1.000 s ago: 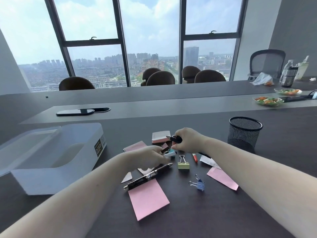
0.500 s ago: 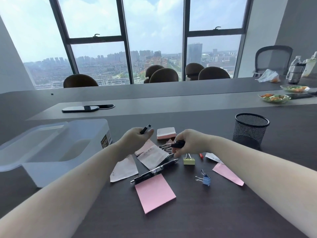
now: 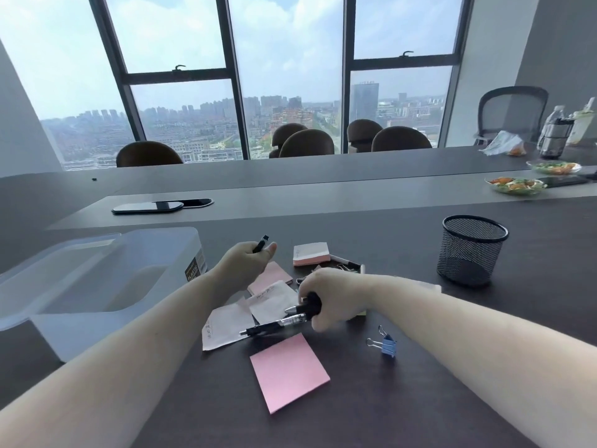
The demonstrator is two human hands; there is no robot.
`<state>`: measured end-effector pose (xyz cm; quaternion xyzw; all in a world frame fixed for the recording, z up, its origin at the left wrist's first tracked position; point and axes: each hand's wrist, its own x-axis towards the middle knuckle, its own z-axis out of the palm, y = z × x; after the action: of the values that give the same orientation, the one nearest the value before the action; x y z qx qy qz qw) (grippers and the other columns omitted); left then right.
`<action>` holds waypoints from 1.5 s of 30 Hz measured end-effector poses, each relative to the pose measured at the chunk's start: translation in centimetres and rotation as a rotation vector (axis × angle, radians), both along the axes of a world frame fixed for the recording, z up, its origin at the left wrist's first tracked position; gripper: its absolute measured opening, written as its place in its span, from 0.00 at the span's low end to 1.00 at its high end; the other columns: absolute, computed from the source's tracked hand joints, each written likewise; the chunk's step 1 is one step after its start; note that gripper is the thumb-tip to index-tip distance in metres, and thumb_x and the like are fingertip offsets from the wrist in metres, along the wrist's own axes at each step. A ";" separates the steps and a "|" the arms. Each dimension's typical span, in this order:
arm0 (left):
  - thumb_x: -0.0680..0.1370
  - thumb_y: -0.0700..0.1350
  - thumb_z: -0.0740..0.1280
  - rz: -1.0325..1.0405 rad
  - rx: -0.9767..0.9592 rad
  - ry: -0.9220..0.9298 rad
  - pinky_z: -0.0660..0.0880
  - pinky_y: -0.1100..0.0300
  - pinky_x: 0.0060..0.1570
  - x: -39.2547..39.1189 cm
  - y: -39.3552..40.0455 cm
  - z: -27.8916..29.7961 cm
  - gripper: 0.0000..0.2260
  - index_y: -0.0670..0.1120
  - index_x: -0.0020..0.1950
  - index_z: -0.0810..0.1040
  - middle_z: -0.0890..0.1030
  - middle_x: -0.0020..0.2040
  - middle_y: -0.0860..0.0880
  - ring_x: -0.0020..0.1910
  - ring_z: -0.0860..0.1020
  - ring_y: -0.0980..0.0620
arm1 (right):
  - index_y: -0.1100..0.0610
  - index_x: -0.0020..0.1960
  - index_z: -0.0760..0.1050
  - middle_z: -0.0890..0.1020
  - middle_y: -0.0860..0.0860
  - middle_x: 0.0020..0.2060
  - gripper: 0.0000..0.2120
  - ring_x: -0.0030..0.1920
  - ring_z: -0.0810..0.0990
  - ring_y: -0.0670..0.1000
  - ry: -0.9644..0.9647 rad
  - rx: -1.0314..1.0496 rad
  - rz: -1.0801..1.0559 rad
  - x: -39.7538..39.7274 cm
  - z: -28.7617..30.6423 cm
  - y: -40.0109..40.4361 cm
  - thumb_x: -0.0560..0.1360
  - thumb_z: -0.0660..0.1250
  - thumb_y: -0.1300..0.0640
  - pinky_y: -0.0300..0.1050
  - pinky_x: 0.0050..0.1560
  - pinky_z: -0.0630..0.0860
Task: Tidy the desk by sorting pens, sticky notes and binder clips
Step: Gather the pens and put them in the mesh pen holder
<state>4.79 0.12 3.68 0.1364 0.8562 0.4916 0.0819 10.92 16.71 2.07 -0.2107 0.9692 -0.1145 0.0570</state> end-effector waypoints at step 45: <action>0.71 0.52 0.52 -0.320 -0.739 0.320 0.73 0.54 0.51 -7.9 14.7 -2.9 0.13 0.44 0.46 0.67 0.77 0.55 0.41 0.49 0.77 0.40 | 0.49 0.24 0.60 0.70 0.48 0.20 0.24 0.26 0.65 0.44 0.374 -0.408 -0.528 -2.0 -0.8 11.8 0.69 0.72 0.50 0.43 0.32 0.63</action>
<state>-3.07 14.79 0.78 0.3035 0.9446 0.1059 0.0667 8.88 28.48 1.27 0.0218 0.9410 -0.2753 -0.1954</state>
